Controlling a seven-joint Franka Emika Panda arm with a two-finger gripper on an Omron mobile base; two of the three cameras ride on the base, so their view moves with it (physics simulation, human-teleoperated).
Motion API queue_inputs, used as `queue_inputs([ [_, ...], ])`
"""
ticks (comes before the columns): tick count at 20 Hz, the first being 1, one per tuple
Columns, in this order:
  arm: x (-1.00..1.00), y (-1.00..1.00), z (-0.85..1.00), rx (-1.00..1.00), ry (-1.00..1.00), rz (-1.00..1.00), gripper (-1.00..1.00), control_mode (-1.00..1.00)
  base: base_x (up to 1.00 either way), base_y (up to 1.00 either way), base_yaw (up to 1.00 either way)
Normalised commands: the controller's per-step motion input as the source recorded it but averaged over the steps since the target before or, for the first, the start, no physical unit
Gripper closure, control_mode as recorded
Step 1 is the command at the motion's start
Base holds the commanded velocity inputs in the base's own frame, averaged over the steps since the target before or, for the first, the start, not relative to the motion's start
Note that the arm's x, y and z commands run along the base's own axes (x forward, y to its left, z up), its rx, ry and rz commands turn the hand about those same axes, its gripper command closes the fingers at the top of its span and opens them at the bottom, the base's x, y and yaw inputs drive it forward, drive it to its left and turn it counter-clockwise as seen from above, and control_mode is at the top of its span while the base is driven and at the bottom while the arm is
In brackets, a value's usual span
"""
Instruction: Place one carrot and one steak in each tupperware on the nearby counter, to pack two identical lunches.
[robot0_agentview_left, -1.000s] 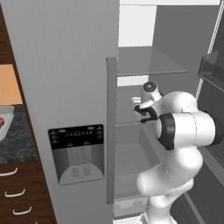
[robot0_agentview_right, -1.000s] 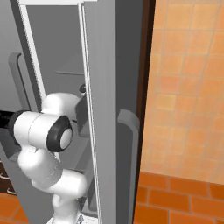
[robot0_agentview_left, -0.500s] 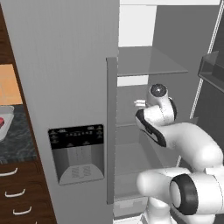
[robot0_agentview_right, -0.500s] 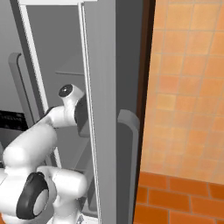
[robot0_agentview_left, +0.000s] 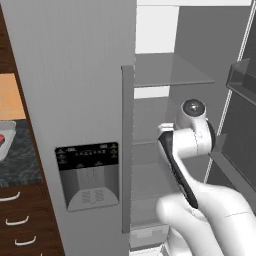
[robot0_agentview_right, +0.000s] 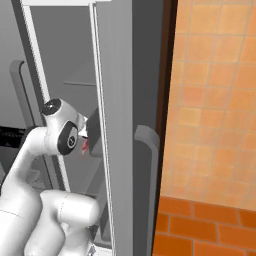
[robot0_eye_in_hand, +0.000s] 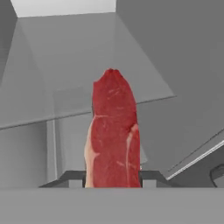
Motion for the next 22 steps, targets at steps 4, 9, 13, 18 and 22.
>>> queue_inputs([
  [4,-1.00,0.42,0.16,-0.07,0.11,0.05,1.00,-1.00,0.00,0.00,0.00],
  [9,0.00,0.00,0.00,0.00,0.00,0.00,1.00,1.00,-1.00,0.65,0.12],
  [13,0.00,0.00,0.00,0.00,0.00,0.00,1.00,1.00,-0.81,0.98,0.15],
  [18,0.00,0.00,0.00,0.00,0.00,0.00,1.00,1.00,-0.27,1.00,0.11],
  [22,0.00,0.00,0.00,0.00,0.00,0.00,1.00,1.00,0.00,1.00,0.07],
])
